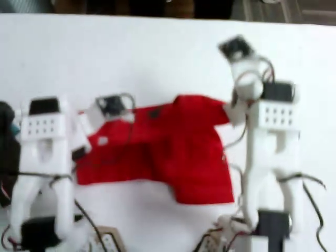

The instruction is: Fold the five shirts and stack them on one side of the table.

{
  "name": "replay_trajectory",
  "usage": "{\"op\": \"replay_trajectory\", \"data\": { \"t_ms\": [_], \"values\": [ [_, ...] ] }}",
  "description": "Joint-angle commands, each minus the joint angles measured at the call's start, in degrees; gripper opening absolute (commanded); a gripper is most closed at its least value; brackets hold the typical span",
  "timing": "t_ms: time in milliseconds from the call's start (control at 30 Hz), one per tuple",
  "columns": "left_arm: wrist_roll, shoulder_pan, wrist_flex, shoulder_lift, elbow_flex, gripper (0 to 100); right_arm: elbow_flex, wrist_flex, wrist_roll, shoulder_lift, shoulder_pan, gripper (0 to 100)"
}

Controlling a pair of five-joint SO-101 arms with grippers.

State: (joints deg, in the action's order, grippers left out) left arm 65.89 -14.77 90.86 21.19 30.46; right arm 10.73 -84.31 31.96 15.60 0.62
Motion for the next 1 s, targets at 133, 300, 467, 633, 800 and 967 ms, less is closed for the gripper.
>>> {"op": "replay_trajectory", "data": {
  "t_ms": [133, 300, 467, 633, 800, 967],
  "values": [
    [0.44, 0.44, -7.82, 6.68, 16.75, 2, 31.30, 12.00, 4.22, 16.66, 3.30, 2.1],
    [0.44, 0.44, -8.88, 6.77, 19.74, 2, 39.56, 12.00, 9.85, 23.25, 7.34, 2.1],
    [0.44, 0.35, -10.73, 6.51, 22.81, 2, 47.65, 12.18, 15.65, 27.65, 8.92, 2.1],
    [0.35, 0.35, -14.68, 6.42, 26.15, 2, 54.15, 16.84, 16.26, 29.49, 8.75, 2.1],
    [0.35, 0.35, -14.68, 6.42, 28.44, 2, 57.41, 18.51, 16.35, 29.93, 8.75, 2.1],
    [0.35, 0.35, -17.14, 6.42, 28.35, 2, 57.76, 18.42, 16.35, 30.02, 8.75, 2.1]
  ]
}}
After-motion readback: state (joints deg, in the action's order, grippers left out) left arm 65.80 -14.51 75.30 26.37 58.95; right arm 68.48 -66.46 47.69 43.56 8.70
